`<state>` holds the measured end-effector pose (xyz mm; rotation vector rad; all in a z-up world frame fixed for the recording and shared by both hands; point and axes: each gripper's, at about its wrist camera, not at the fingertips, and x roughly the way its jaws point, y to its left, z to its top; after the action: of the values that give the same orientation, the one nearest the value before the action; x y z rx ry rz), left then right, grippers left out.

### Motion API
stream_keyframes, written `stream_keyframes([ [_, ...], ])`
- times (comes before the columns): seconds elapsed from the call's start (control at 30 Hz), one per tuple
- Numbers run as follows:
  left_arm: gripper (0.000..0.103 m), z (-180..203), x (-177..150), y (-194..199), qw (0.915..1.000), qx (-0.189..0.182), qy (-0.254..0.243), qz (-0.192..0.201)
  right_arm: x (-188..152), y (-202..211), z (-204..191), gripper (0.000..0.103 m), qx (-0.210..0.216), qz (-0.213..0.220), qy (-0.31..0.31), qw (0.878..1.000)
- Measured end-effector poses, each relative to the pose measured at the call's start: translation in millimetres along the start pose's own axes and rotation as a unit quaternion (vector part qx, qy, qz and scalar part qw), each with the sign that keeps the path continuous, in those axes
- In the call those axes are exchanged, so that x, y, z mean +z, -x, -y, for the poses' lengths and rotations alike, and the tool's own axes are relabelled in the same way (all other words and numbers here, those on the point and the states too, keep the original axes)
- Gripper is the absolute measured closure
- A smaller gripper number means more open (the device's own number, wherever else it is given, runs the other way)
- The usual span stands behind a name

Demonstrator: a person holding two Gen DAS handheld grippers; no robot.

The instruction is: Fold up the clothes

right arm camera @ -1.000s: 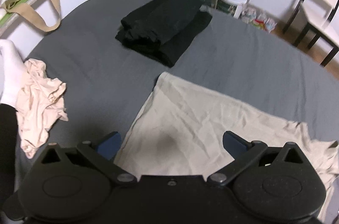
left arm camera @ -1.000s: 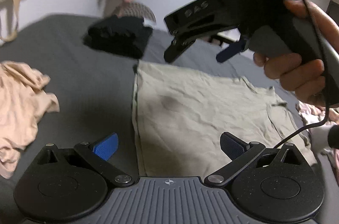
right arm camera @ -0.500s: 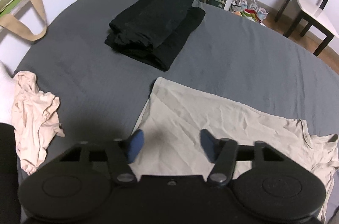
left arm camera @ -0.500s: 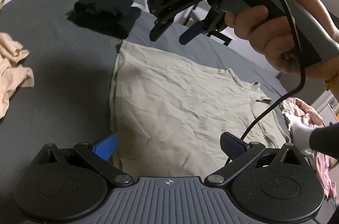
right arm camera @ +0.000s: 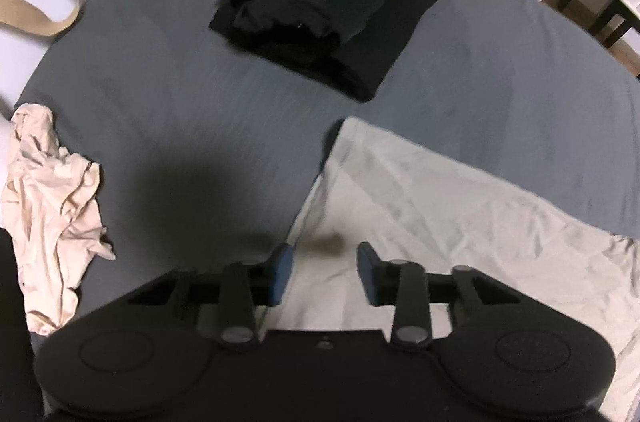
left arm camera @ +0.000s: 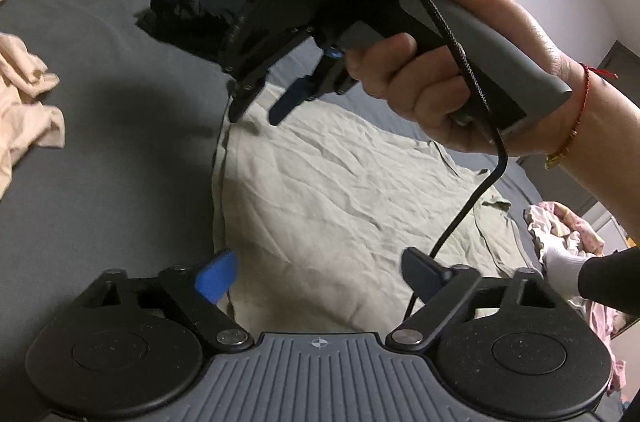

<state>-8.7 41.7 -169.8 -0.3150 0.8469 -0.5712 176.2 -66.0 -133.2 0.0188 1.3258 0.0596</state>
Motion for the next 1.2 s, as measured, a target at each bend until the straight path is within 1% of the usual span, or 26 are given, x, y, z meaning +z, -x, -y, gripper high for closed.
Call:
stream_keyframes([
  [0.03,0.033,-1,0,-2,1.0,0.001,0.003,-0.004,1,-5,-2,0.069,0.003,-0.005,0.002,1.0],
  [0.1,0.038,-4,-1,-6,0.9999,0.006,0.008,-0.01,3,-12,-5,0.07,0.008,-0.011,0.007,1.0],
  [0.23,0.039,-9,-3,-10,0.9995,0.017,0.021,-0.018,2,-17,-6,0.071,0.011,-0.01,0.007,1.0],
  [0.3,0.039,-11,-4,-11,0.9993,0.02,0.027,-0.018,2,-21,-5,0.076,0.016,-0.017,-0.001,1.0],
  [0.37,0.039,-14,-3,-11,0.999,0.019,0.036,-0.019,2,-24,-3,0.078,0.024,-0.022,-0.008,0.999],
  [0.43,0.039,-16,-4,-13,0.9987,0.018,0.043,-0.02,1,-25,-3,0.078,0.028,-0.021,-0.011,0.999],
  [0.6,0.04,-18,-4,-20,0.9987,0.018,0.044,-0.019,-1,-25,-4,0.078,0.019,-0.022,-0.009,1.0],
  [0.63,0.046,-17,-3,-20,0.9987,0.019,0.045,-0.018,-1,-25,-5,0.078,0.017,-0.022,-0.009,1.0],
  [0.67,0.049,-18,-3,-20,0.9986,0.02,0.045,-0.018,-2,-25,-5,0.079,0.015,-0.022,-0.008,1.0],
  [0.7,0.052,-18,-3,-20,0.9985,0.022,0.046,-0.019,-2,-25,-5,0.082,0.013,-0.022,-0.008,1.0],
  [0.77,0.054,-20,-2,-20,0.9983,0.023,0.05,-0.019,-3,-25,-6,0.083,0.01,-0.022,-0.007,1.0],
  [0.87,0.063,-22,-1,-18,0.9977,0.032,0.056,-0.017,-4,-25,-7,0.088,0.004,-0.022,-0.006,1.0],
  [1.0,0.079,-25,-2,-17,0.9968,0.046,0.062,-0.02,-6,-23,-6,0.092,0.004,-0.02,-0.006,1.0],
  [1.13,0.1,-25,0,-15,0.9964,0.056,0.062,-0.014,-9,-20,-4,0.095,0.007,-0.018,-0.007,1.0],
  [1.2,0.101,-25,0,-15,0.9962,0.06,0.062,-0.01,-10,-19,-3,0.096,0.008,-0.017,-0.006,1.0],
])
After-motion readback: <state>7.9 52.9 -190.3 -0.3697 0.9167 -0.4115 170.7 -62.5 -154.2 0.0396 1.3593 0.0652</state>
